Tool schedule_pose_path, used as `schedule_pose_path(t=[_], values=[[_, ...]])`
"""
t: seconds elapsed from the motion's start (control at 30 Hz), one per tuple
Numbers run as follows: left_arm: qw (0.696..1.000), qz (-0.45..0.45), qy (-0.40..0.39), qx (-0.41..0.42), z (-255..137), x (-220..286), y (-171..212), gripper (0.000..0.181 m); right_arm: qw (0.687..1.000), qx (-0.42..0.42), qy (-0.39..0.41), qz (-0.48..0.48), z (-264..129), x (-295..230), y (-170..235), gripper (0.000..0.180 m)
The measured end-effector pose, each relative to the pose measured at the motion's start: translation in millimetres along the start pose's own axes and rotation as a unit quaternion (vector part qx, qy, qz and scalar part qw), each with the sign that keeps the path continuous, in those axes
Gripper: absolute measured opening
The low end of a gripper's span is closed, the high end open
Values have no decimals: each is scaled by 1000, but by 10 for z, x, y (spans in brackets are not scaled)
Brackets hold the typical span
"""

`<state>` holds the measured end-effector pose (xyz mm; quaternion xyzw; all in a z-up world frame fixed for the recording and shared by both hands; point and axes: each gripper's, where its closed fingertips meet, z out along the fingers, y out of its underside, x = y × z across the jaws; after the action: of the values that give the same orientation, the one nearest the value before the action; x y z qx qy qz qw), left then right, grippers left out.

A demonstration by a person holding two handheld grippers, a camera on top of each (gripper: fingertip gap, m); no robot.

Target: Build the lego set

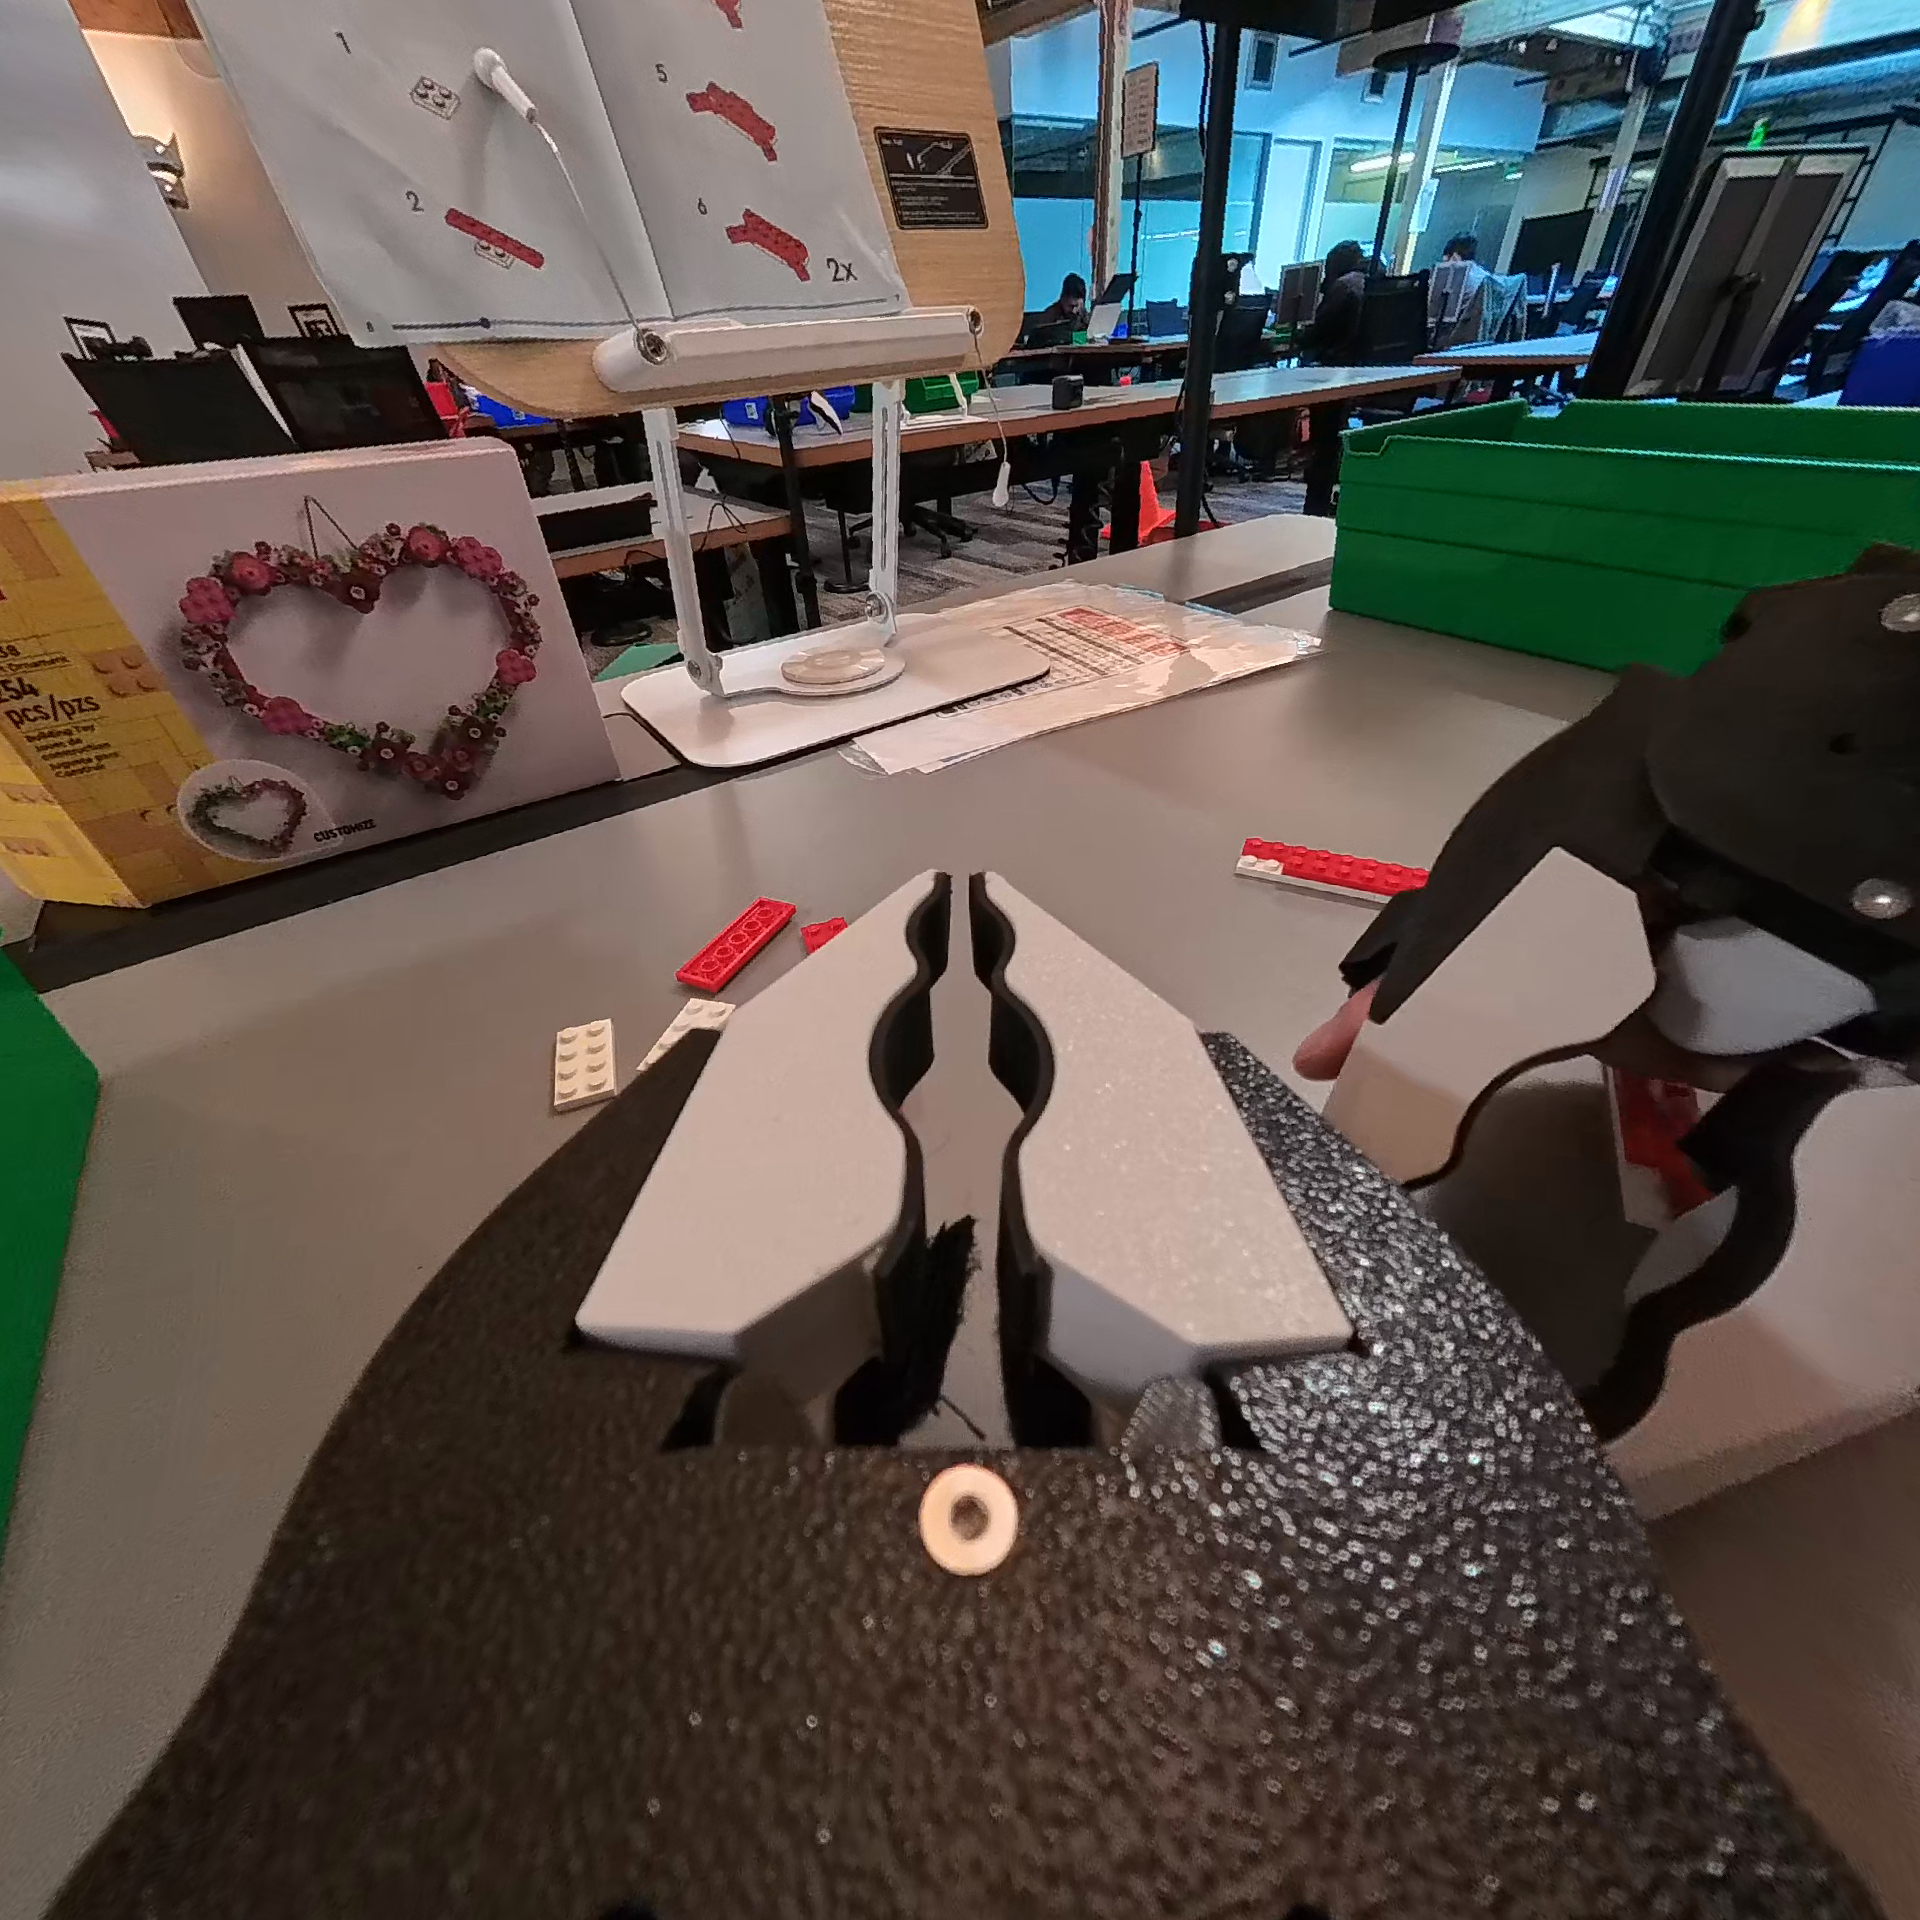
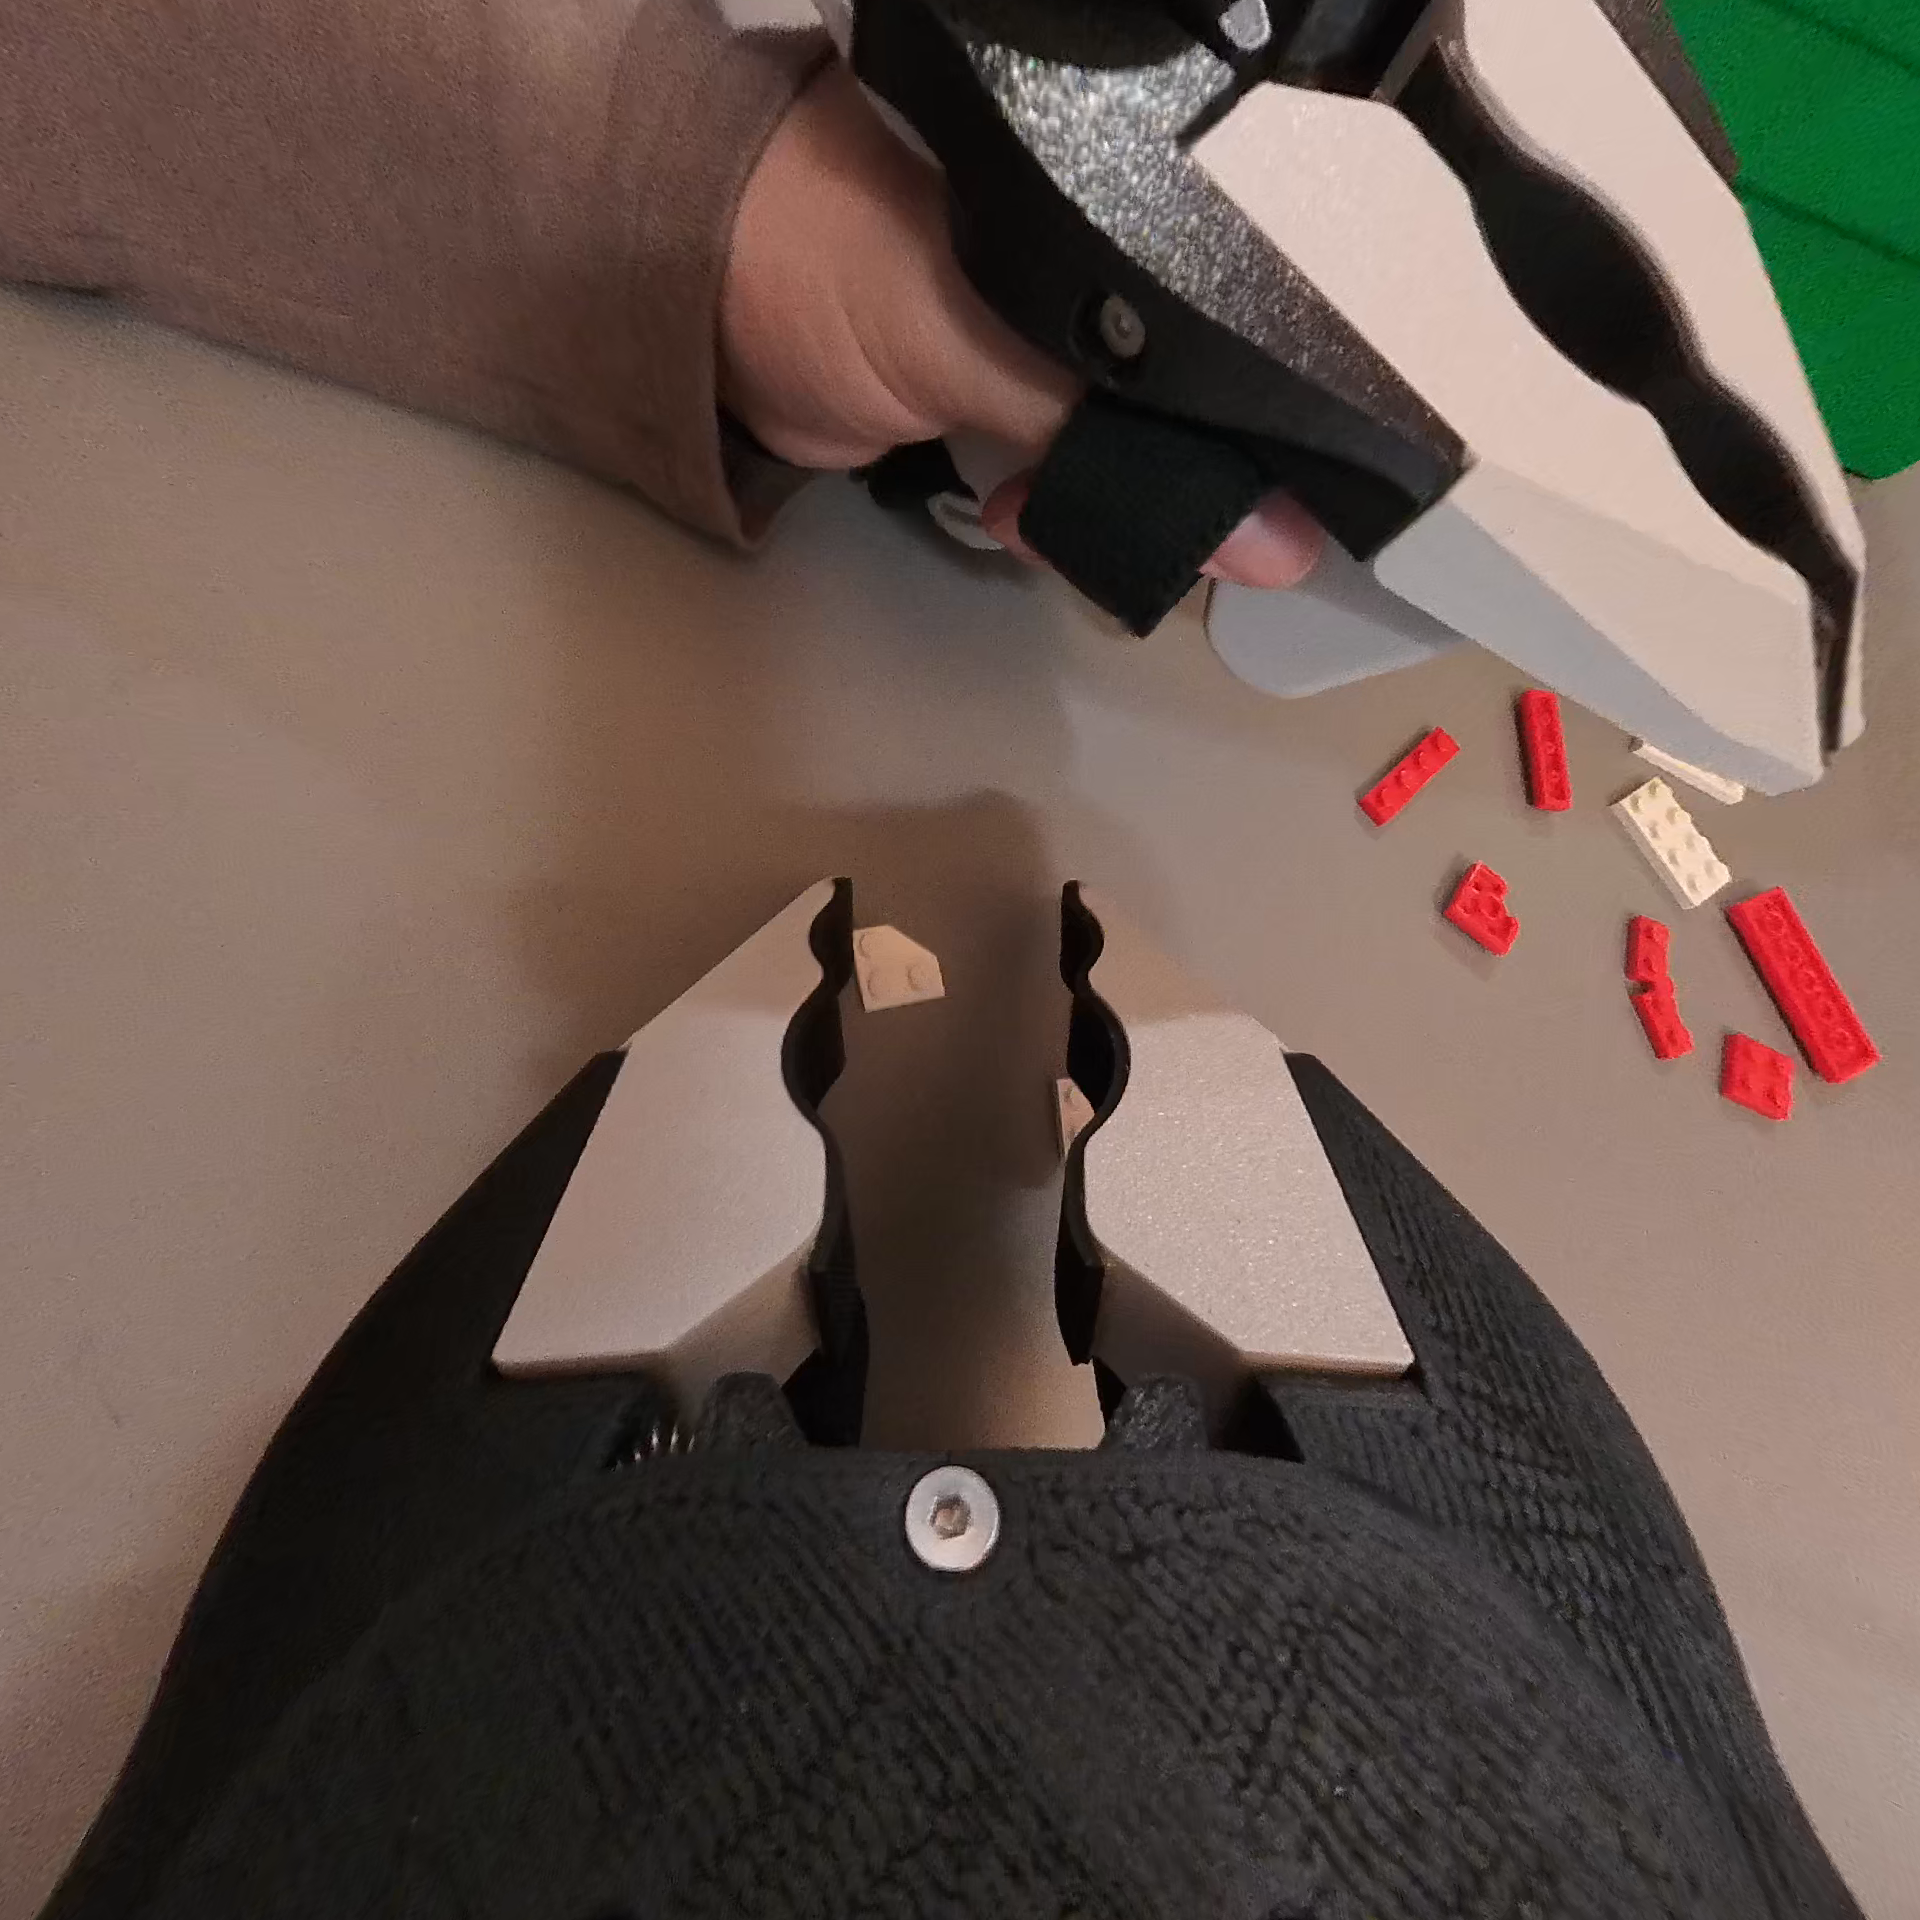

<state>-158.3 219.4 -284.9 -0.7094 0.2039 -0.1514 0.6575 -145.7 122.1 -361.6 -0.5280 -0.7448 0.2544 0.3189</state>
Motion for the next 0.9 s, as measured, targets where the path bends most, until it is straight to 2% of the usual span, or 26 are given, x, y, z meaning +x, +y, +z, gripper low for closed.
schedule_pose_path(t=[0.53,0.7,0.9], values=[[1000,0,2,-1,1,10,5,1,998,-56,2,-20,-100,29,166,32],[1000,0,2,-1,2,12,6,1,999,-53,-11,-5,-139,13,166,24],[1000,0,2,0,0,11,2,1,997,-59,-40,35,-117,-42,215,23]])
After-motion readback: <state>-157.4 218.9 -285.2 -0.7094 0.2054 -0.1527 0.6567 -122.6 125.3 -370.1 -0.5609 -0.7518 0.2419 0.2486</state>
